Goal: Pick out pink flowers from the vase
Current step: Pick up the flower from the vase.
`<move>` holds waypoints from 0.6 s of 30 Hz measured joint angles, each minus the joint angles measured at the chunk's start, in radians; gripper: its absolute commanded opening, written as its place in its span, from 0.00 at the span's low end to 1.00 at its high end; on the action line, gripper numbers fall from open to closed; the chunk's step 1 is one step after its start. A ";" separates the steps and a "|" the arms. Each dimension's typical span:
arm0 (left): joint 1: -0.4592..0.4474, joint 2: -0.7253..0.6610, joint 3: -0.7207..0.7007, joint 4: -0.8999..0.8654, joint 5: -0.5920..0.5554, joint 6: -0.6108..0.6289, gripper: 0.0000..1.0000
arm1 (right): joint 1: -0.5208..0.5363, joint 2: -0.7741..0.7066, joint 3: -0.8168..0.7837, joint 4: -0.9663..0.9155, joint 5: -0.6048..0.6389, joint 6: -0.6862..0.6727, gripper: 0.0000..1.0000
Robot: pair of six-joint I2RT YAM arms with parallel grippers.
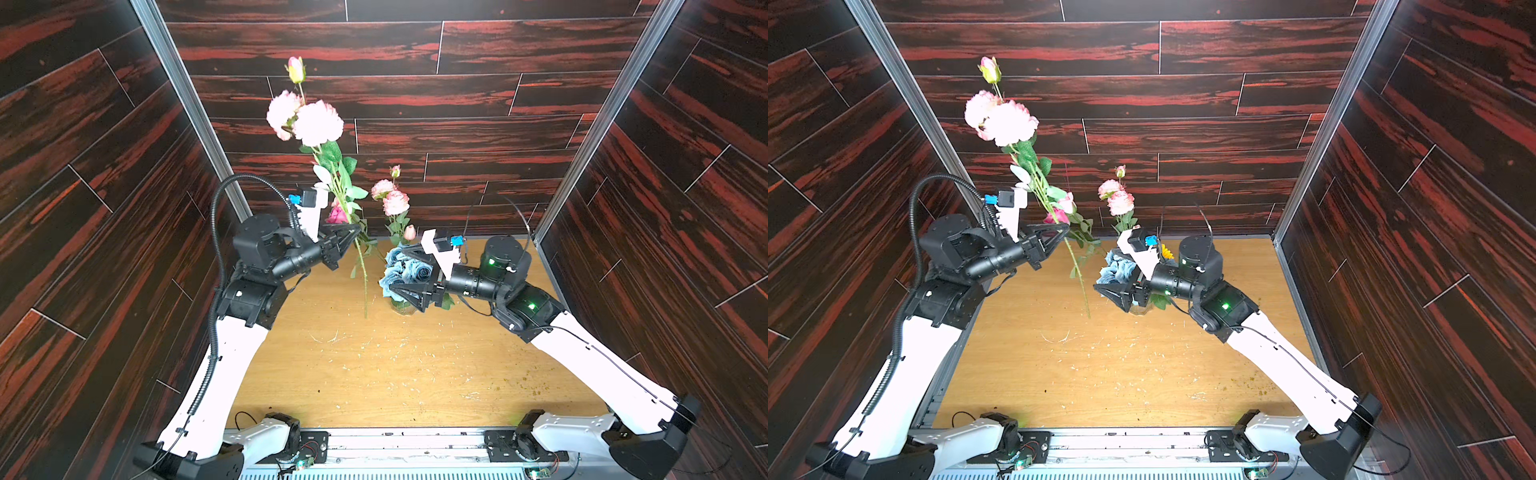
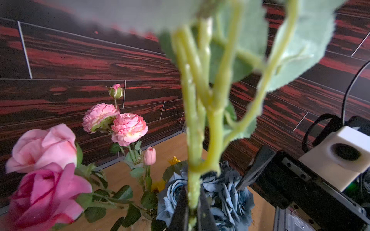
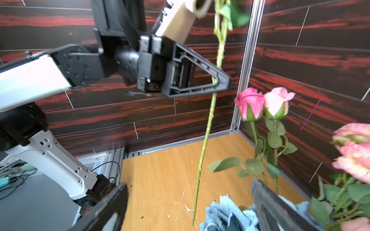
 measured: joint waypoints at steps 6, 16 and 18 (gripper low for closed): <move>-0.008 0.004 0.026 0.084 0.074 -0.082 0.00 | 0.000 -0.001 0.072 -0.021 -0.005 -0.008 0.94; -0.067 0.005 0.035 0.180 0.132 -0.166 0.00 | 0.022 0.153 0.225 -0.031 -0.055 -0.001 0.79; -0.084 0.005 0.035 0.179 0.131 -0.160 0.00 | 0.024 0.187 0.243 -0.036 -0.062 0.002 0.74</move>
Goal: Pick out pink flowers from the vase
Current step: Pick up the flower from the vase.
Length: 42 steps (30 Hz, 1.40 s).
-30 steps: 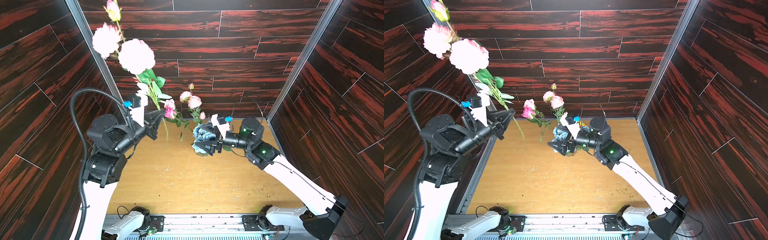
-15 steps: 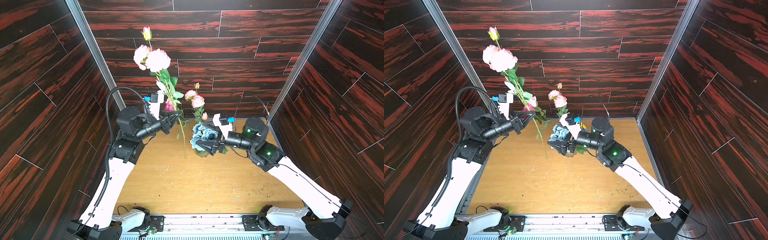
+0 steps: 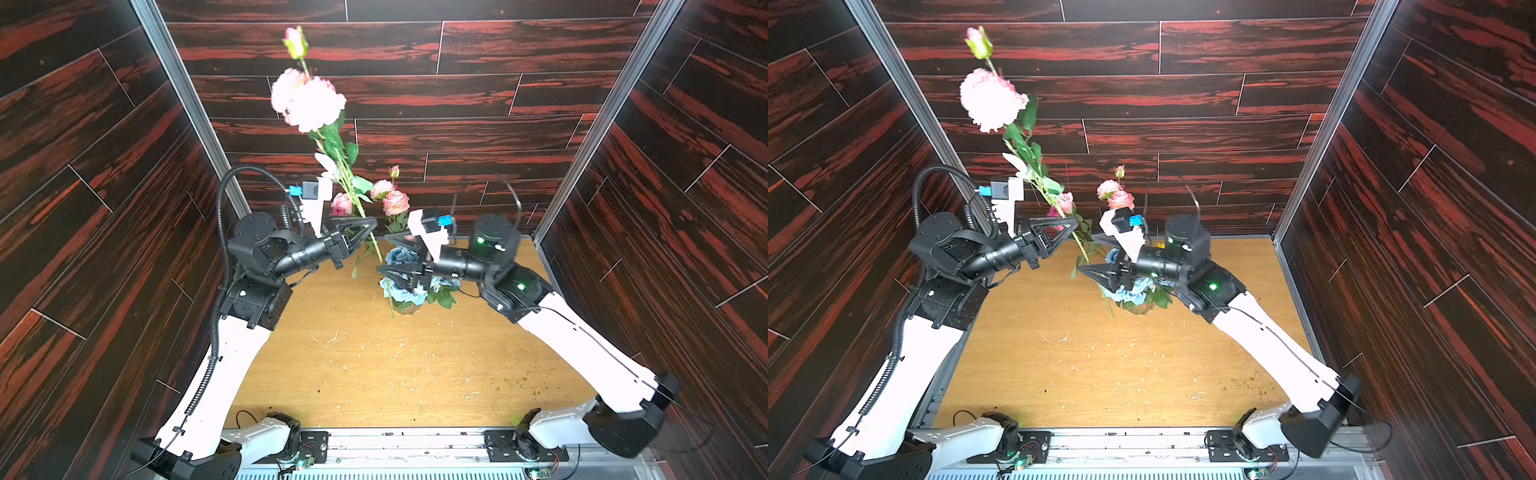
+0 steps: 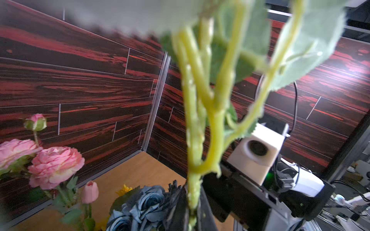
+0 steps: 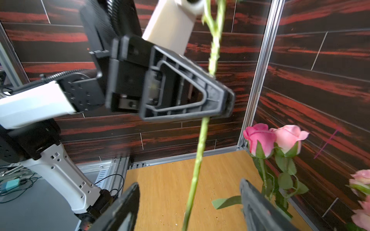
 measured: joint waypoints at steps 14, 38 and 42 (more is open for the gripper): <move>-0.040 0.002 -0.013 -0.044 -0.023 0.063 0.00 | 0.039 0.026 0.025 -0.029 -0.011 0.019 0.29; -0.084 -0.084 -0.212 0.053 -0.113 0.142 1.00 | 0.065 -0.069 -0.008 -0.151 0.016 0.061 0.00; -0.096 -0.143 -0.256 0.049 -0.156 0.182 1.00 | 0.064 -0.146 -0.064 -0.198 0.061 0.075 0.00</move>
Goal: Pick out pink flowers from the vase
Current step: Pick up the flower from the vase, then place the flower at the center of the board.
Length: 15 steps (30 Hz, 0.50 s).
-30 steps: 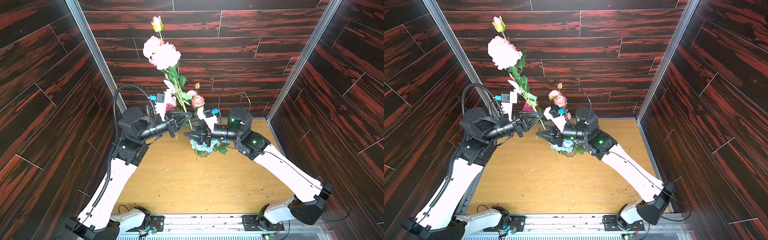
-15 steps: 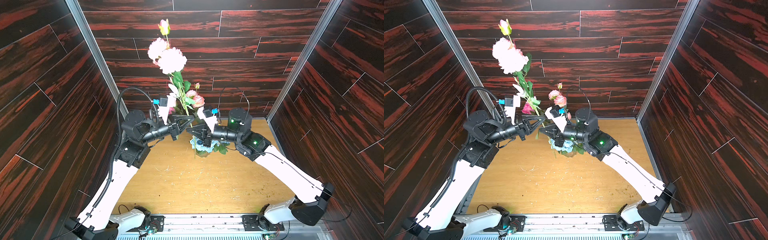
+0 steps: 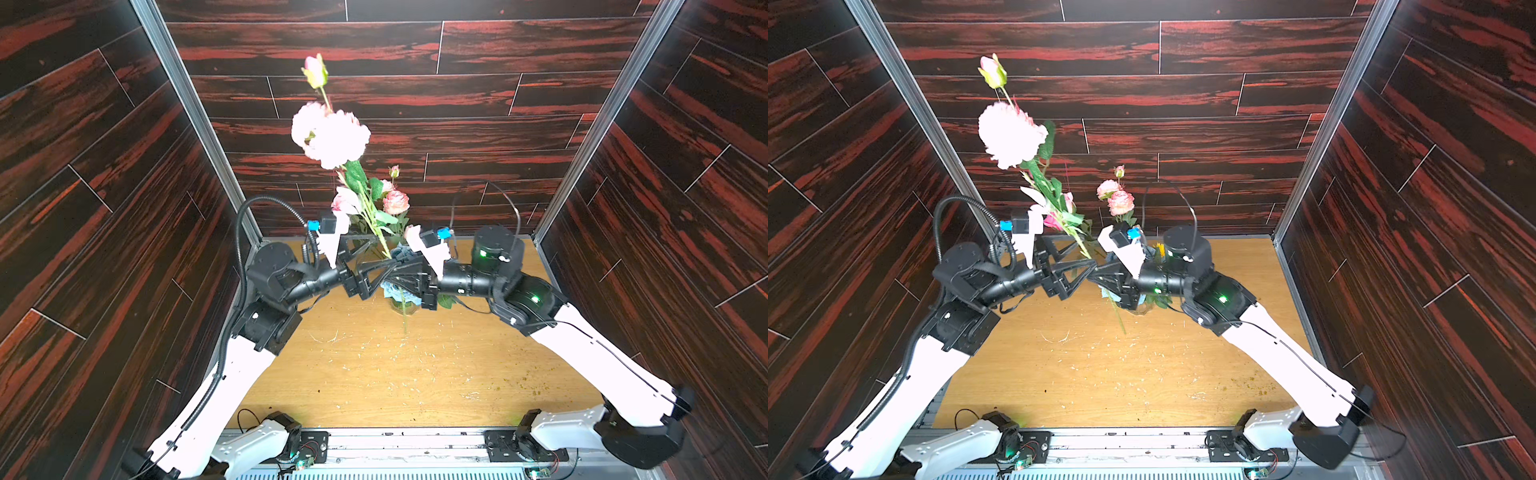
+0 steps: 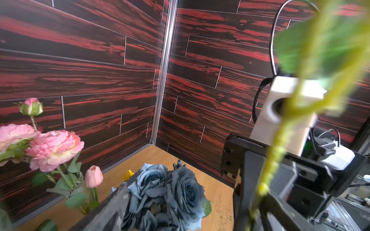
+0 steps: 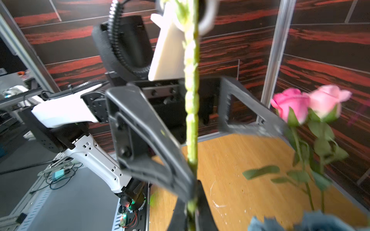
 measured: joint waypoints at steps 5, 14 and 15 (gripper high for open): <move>0.021 -0.019 -0.026 -0.024 -0.143 0.037 1.00 | 0.006 -0.177 -0.070 -0.050 0.184 0.004 0.00; 0.022 -0.038 -0.111 -0.073 -0.619 0.071 1.00 | -0.076 -0.232 -0.171 -0.060 0.772 0.054 0.00; 0.022 -0.045 -0.117 -0.076 -0.677 0.066 1.00 | -0.119 -0.212 -0.190 -0.069 0.796 0.075 0.00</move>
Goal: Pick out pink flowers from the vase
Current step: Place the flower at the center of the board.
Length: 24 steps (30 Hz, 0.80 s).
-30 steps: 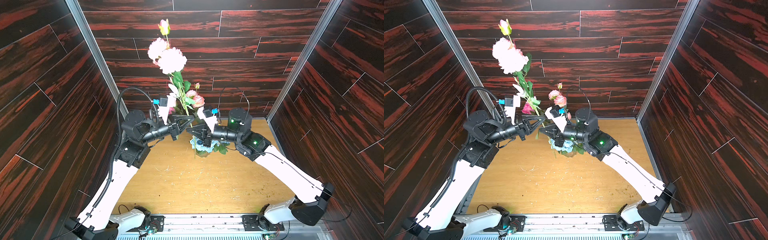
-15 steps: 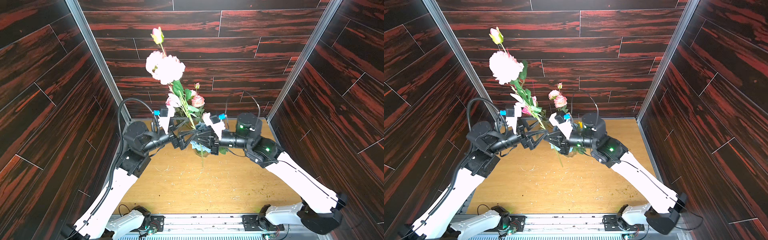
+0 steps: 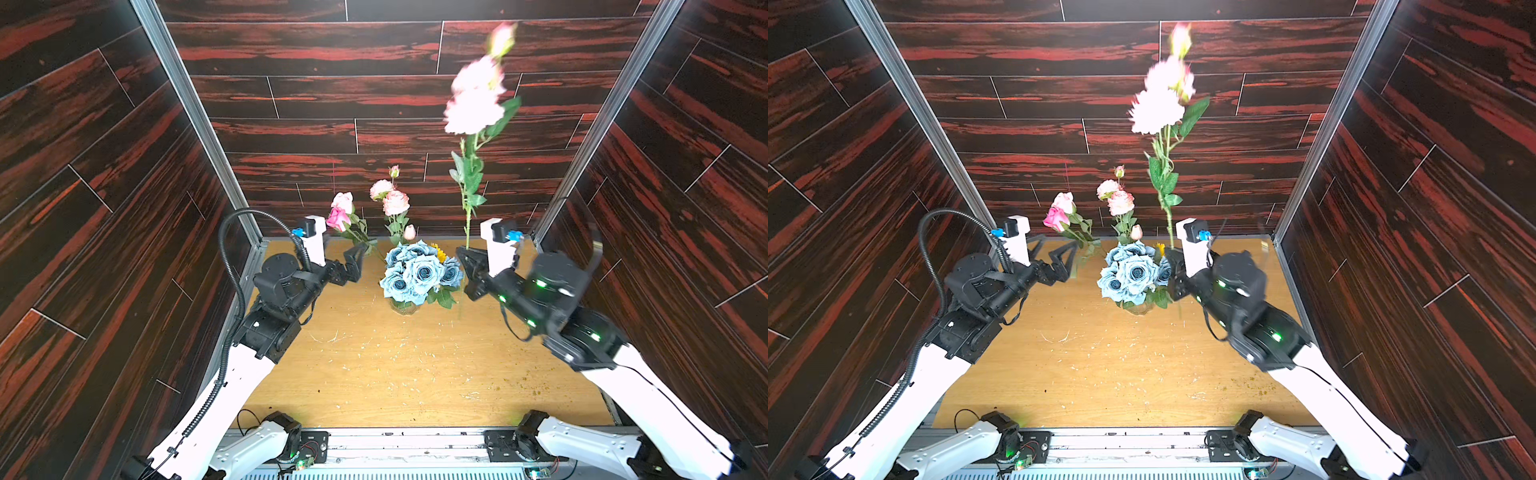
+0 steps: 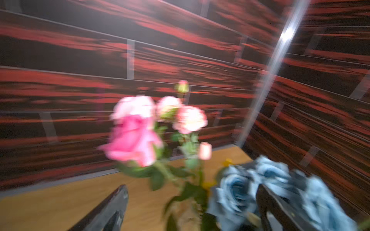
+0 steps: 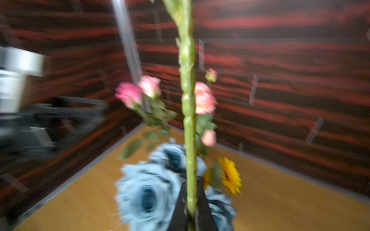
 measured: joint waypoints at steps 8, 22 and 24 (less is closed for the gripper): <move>0.001 -0.098 -0.107 -0.006 -0.244 -0.022 1.00 | -0.455 0.045 -0.163 -0.074 -0.086 0.210 0.00; 0.109 0.042 -0.396 0.227 -0.328 -0.100 1.00 | -0.568 0.335 -0.307 0.065 -0.424 0.304 0.00; 0.147 0.088 -0.420 0.292 -0.280 -0.118 1.00 | -0.571 0.387 -0.307 0.066 -0.461 0.303 0.00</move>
